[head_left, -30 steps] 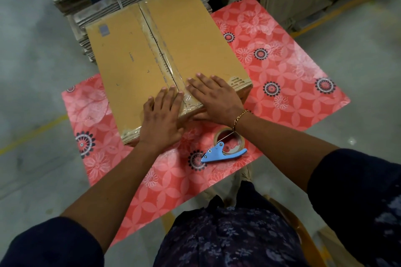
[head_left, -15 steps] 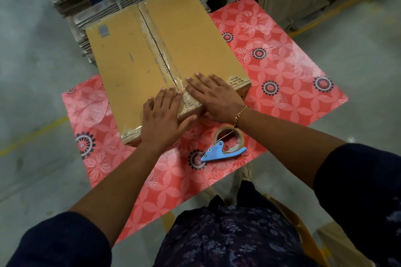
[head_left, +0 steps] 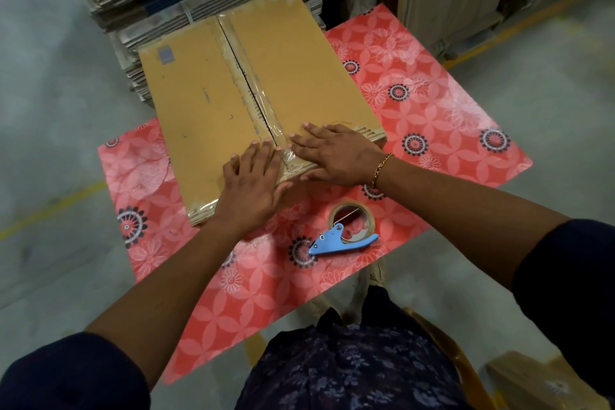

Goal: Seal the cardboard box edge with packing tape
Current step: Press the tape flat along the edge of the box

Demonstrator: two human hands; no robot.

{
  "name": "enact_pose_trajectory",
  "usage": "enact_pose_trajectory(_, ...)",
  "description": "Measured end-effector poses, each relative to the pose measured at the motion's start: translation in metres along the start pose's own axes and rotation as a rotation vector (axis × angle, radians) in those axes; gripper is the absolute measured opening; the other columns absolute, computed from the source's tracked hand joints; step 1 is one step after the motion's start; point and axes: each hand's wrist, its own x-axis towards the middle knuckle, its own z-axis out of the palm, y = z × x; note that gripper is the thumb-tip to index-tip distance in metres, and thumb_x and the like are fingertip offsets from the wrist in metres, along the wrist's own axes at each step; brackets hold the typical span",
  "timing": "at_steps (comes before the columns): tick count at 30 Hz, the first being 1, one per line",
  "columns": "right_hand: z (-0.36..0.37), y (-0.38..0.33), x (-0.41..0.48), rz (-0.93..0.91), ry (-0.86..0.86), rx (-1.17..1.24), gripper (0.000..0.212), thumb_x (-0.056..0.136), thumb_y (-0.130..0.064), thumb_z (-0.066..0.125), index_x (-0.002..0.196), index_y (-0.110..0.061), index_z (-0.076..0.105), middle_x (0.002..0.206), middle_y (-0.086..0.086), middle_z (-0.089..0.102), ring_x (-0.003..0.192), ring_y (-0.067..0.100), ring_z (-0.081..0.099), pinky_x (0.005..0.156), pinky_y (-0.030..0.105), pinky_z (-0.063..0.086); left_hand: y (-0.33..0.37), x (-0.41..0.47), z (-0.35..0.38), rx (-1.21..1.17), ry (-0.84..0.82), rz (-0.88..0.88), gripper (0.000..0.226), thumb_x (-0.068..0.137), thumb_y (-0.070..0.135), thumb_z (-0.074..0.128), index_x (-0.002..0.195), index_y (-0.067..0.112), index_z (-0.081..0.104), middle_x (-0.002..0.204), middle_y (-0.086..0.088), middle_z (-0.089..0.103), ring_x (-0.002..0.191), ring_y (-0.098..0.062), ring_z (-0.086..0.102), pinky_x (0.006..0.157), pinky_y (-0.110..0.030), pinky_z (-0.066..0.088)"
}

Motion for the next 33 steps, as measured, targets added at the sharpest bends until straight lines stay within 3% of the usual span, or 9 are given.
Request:
enact_pose_trajectory(4,-0.004,0.008,0.002,-0.021,-0.051,0.068,0.078,0.093,-0.064,0.043,0.159,-0.028,0.020,0.168,-0.006,0.016,0.156,0.022,0.011,0.119,0.045,0.025,-0.007,-0.002,0.000,-0.004,-0.042,0.031,0.082,0.091,0.057,0.055,0.158,0.018,0.026,0.169,-0.010,0.023,0.154,-0.033,0.024,0.113,-0.057,0.028)
enact_pose_trajectory(7,0.004,0.001,0.000,0.054,0.037,0.057,0.090,0.084,-0.079,0.040,0.156,-0.027,0.028,0.166,-0.007,0.025,0.154,0.020,0.018,0.118,0.046,0.025,-0.002,-0.004,0.001,0.000,0.009,-0.026,0.090,0.084,0.073,0.050,0.156,0.021,0.032,0.167,-0.006,0.031,0.152,-0.029,0.029,0.113,-0.054,0.029)
enact_pose_trajectory(11,0.026,-0.015,-0.003,0.118,0.234,0.014,0.078,0.091,-0.070,0.038,0.152,-0.022,0.039,0.160,-0.002,0.039,0.150,0.024,0.031,0.116,0.047,0.032,0.004,-0.003,0.007,0.060,0.114,-0.042,0.077,0.093,0.068,0.043,0.151,0.019,0.041,0.161,-0.008,0.042,0.147,-0.029,0.041,0.110,-0.052,0.035)
enact_pose_trajectory(16,0.027,-0.011,-0.003,0.069,0.237,-0.060,0.078,0.088,-0.063,0.053,0.151,-0.020,0.039,0.159,0.001,0.041,0.147,0.028,0.036,0.112,0.047,0.034,0.002,-0.002,0.010,0.095,0.100,-0.032,0.076,0.092,0.062,0.045,0.153,0.018,0.038,0.162,-0.009,0.039,0.148,-0.030,0.038,0.110,-0.052,0.035)
enact_pose_trajectory(23,0.022,-0.014,-0.006,0.069,0.154,-0.070,0.093,0.078,-0.044,0.072,0.156,-0.018,0.029,0.164,0.001,0.031,0.151,0.029,0.027,0.117,0.049,0.029,0.003,-0.003,0.003,0.084,0.002,-0.025,0.094,0.076,0.042,0.072,0.157,0.018,0.029,0.165,-0.010,0.030,0.151,-0.033,0.030,0.110,-0.056,0.035)
enact_pose_trajectory(26,0.020,-0.015,-0.010,0.063,0.145,-0.062,0.093,0.078,-0.040,0.069,0.157,-0.018,0.025,0.166,0.001,0.026,0.153,0.028,0.023,0.119,0.049,0.027,0.002,-0.006,0.001,0.054,0.001,-0.025,0.098,0.072,0.040,0.073,0.157,0.019,0.029,0.166,-0.009,0.030,0.152,-0.032,0.029,0.112,-0.056,0.035)
enact_pose_trajectory(30,0.017,-0.017,-0.010,0.109,0.120,-0.024,0.093,0.084,-0.067,0.053,0.158,-0.022,0.022,0.167,-0.002,0.023,0.154,0.025,0.019,0.122,0.047,0.022,0.006,-0.006,0.002,0.046,0.059,-0.064,0.091,0.082,0.071,0.056,0.154,0.020,0.037,0.165,-0.006,0.035,0.151,-0.029,0.034,0.112,-0.054,0.033)
enact_pose_trajectory(33,0.020,-0.019,-0.008,0.137,0.134,-0.031,0.084,0.089,-0.061,0.053,0.158,-0.023,0.024,0.167,-0.003,0.025,0.154,0.024,0.020,0.121,0.045,0.022,0.007,-0.005,0.005,0.080,0.087,-0.049,0.082,0.087,0.062,0.058,0.152,0.017,0.039,0.161,-0.009,0.041,0.148,-0.030,0.039,0.110,-0.054,0.037)
